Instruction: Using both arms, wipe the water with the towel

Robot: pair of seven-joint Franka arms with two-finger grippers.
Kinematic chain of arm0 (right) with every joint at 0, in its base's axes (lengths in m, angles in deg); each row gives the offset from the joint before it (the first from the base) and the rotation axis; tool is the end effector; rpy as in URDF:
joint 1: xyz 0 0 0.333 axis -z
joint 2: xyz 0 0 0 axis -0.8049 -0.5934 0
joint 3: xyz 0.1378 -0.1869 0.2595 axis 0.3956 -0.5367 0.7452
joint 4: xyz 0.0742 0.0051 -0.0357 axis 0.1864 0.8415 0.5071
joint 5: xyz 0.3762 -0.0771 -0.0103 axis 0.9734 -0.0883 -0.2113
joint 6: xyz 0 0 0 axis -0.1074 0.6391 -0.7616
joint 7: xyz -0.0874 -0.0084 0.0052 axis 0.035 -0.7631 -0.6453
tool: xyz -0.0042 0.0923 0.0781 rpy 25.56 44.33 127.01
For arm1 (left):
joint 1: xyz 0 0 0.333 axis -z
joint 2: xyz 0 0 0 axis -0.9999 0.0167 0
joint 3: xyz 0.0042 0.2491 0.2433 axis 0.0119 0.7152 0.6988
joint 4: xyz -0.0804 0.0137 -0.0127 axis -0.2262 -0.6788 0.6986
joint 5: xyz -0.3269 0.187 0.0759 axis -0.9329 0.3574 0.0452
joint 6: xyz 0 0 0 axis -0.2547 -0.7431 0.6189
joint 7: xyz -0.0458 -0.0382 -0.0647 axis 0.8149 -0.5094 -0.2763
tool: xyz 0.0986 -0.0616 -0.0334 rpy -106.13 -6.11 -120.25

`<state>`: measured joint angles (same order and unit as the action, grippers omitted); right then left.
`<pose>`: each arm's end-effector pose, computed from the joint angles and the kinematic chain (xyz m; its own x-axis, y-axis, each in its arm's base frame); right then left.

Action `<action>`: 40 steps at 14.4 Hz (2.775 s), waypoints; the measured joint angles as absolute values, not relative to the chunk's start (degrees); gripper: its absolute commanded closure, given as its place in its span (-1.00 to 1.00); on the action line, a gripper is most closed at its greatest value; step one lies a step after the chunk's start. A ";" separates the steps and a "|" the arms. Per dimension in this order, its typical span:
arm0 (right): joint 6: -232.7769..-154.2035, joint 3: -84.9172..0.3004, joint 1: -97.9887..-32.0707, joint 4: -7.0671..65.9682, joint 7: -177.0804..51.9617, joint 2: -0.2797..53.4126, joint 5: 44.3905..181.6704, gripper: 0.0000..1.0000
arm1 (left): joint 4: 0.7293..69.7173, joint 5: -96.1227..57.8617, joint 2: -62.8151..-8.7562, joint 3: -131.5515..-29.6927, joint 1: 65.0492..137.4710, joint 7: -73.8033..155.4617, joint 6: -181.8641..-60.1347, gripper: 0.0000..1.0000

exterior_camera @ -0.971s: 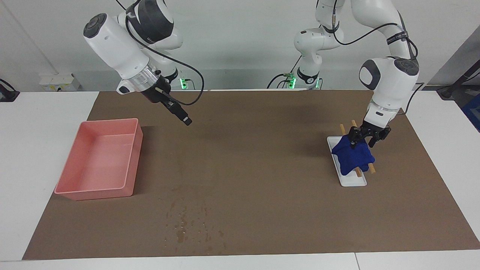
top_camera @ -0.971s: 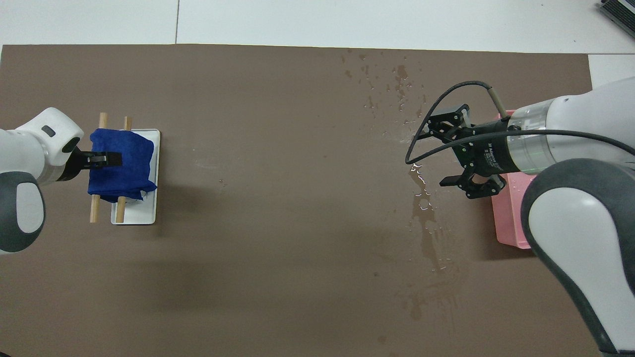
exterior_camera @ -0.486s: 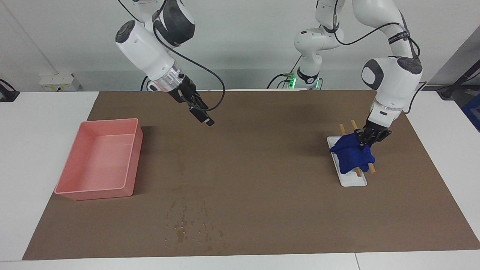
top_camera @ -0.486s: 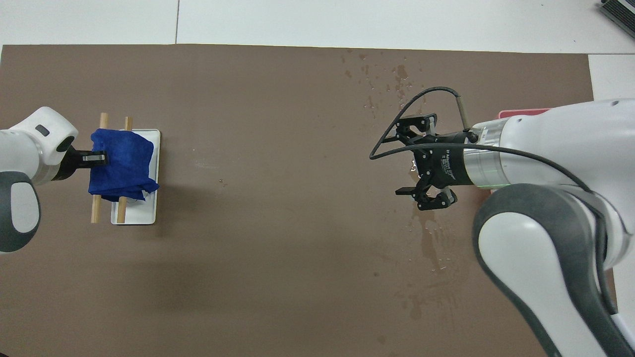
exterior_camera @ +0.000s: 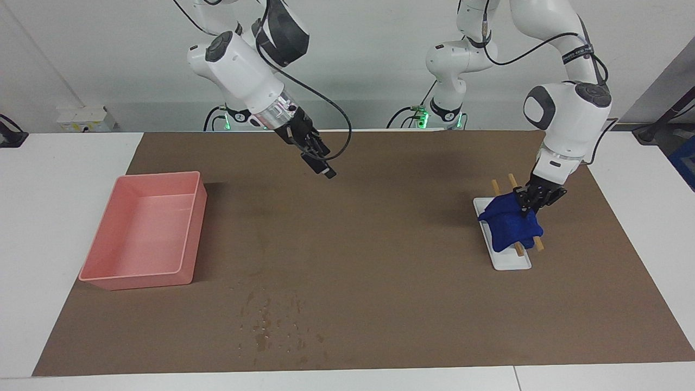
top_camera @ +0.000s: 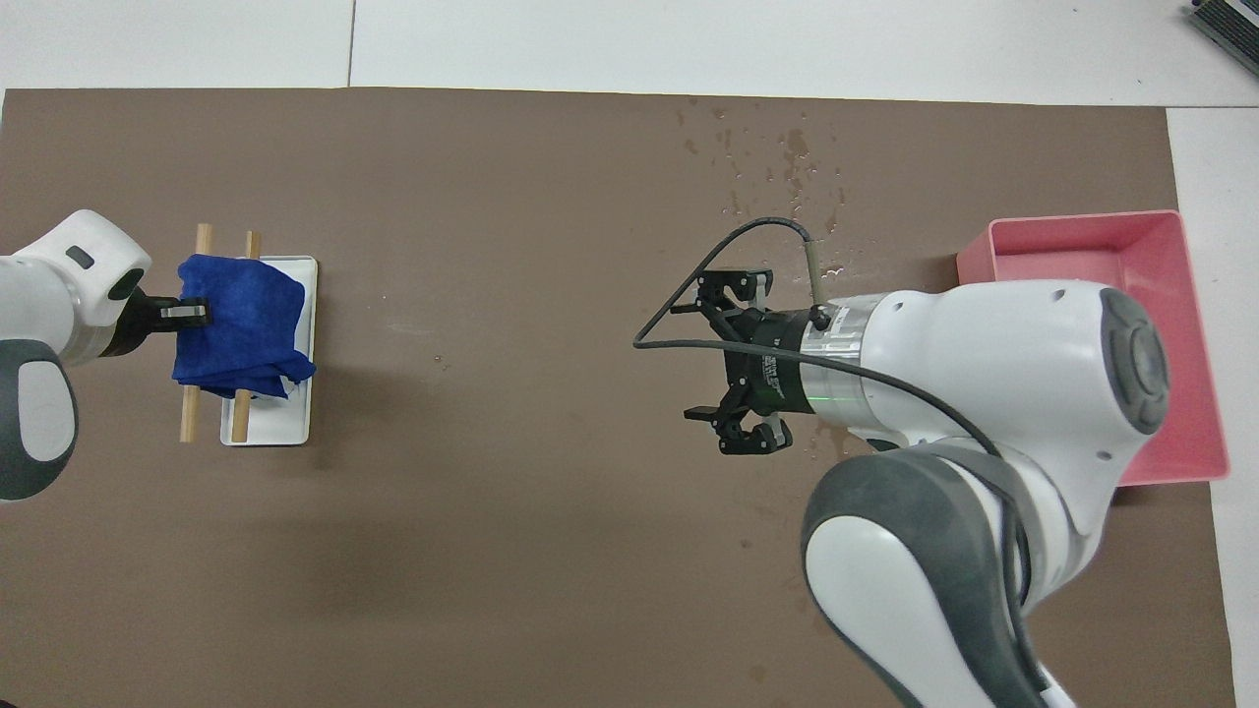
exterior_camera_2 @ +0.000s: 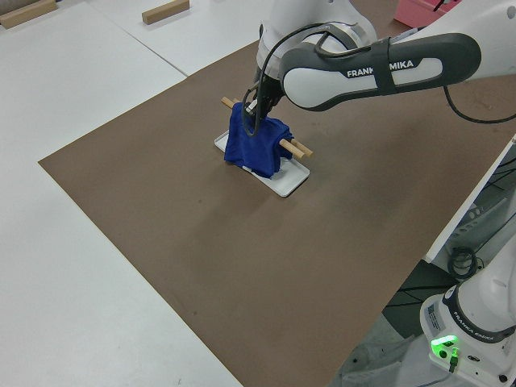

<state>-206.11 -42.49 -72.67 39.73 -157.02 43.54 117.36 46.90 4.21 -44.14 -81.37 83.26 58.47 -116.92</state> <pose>0.5060 0.2719 0.5369 0.2298 -0.8265 -0.5139 -0.9646 -0.1231 -0.2332 0.5634 0.0192 0.4471 0.9785 0.0192 0.2055 0.0151 -0.9997 0.0216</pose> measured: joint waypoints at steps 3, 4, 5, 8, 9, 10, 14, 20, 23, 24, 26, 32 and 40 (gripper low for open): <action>-210.31 -42.48 -75.04 41.15 -160.11 42.45 117.36 -1.00 | 46.90 4.21 -44.15 -81.41 83.26 58.45 -116.91 0.07; -210.63 -42.48 -75.16 41.27 -160.31 41.96 117.38 -1.00 | 46.91 4.21 -44.15 -81.42 83.26 58.45 -116.91 0.07; -210.67 -42.48 -75.27 41.29 -160.31 41.57 117.41 -1.00 | 46.91 4.20 -44.15 -81.44 83.26 58.43 -116.90 0.07; -210.75 -42.51 -75.89 41.29 -160.31 41.25 117.43 -1.00 | 46.92 4.20 -44.15 -81.50 83.26 58.43 -116.90 0.29; -210.76 -42.51 -75.94 41.29 -160.31 41.25 117.43 -1.00 | 46.92 4.20 -44.15 -81.51 83.26 58.43 -116.90 0.56; -210.76 -42.51 -75.94 41.29 -160.31 41.25 117.43 -1.00 | 46.92 4.20 -44.15 -81.51 83.26 58.43 -116.90 0.90; -210.76 -42.52 -75.94 41.29 -160.31 41.25 117.43 -1.00 | 46.72 4.26 -44.16 -81.41 83.26 58.55 -116.96 1.00; -210.76 -42.52 -75.95 41.32 -160.33 41.24 117.43 -1.00 | 46.66 4.31 -44.16 -81.49 83.26 58.58 -116.91 0.30; -210.76 -42.52 -75.95 41.33 -160.33 41.24 117.43 -1.00 | 46.50 4.31 -44.15 -81.51 83.26 58.57 -116.92 -0.10; -210.76 -42.52 -75.95 41.33 -160.33 41.24 117.43 -1.00 | 46.36 4.31 -44.16 -81.55 83.26 58.56 -116.93 -0.10; -210.76 -42.52 -75.95 41.33 -160.33 41.23 117.43 -1.00 | 46.26 4.31 -44.16 -81.62 83.26 58.56 -116.95 -0.08; -210.76 -42.52 -75.96 41.36 -160.33 41.23 117.43 -1.00 | 45.66 4.50 -44.22 -81.45 83.27 58.55 -117.03 1.00; -210.76 -42.52 -75.97 41.44 -160.33 41.20 117.43 -1.00 | 38.68 -0.27 -43.81 -81.96 83.35 51.65 -106.33 1.00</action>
